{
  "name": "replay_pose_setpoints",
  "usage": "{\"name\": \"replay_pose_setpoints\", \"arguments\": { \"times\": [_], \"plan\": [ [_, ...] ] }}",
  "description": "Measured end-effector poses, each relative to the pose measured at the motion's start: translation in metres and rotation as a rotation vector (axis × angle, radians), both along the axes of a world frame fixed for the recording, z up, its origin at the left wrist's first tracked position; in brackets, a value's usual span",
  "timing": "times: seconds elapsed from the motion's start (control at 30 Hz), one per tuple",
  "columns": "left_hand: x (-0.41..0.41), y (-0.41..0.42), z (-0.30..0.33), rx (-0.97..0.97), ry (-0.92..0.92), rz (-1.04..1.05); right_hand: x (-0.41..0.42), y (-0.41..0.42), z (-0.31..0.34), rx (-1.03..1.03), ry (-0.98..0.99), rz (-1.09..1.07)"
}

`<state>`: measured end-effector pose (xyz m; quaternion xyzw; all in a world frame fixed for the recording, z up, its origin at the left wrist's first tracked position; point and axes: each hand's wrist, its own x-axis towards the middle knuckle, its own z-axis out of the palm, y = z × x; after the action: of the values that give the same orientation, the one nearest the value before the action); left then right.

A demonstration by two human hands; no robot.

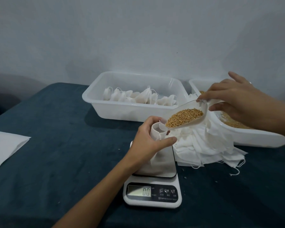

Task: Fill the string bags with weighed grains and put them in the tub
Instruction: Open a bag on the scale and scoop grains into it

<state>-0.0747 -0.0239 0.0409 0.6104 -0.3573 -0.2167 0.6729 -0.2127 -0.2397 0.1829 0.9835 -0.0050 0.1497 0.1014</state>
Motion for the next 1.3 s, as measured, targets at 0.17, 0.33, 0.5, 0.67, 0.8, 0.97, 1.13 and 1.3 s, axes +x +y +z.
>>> {"name": "replay_pose_setpoints", "arguments": {
  "times": [0.17,0.33,0.5,0.67,0.8,0.97,1.13,1.3],
  "plan": [
    [-0.001,0.0001,0.0006,0.018,-0.024,0.004,0.0037,-0.0002,-0.0022,-0.064,-0.025,0.032],
    [-0.0004,-0.0006,0.0,0.037,-0.033,0.013,0.0065,-0.0009,-0.0038,-0.089,-0.028,0.053],
    [0.0001,-0.001,-0.0004,0.032,-0.039,0.014,0.0076,0.0014,-0.0032,-0.109,-0.021,0.057],
    [-0.0003,-0.0005,-0.0008,0.023,-0.039,0.003,0.0077,0.0041,-0.0028,-0.102,-0.026,0.056],
    [0.0005,-0.0007,-0.0011,-0.004,-0.028,0.004,0.0062,0.0032,-0.0024,-0.093,-0.014,0.048],
    [0.0006,-0.0003,-0.0018,-0.01,-0.021,-0.008,0.0064,0.0039,-0.0036,-0.092,-0.022,0.057],
    [0.0005,-0.0008,-0.0011,-0.02,-0.014,-0.004,0.007,0.0035,-0.0049,-0.096,-0.034,0.074],
    [0.0002,-0.0012,-0.0024,-0.006,-0.021,0.003,0.008,0.0035,-0.0059,-0.113,-0.03,0.068]
  ]
}}
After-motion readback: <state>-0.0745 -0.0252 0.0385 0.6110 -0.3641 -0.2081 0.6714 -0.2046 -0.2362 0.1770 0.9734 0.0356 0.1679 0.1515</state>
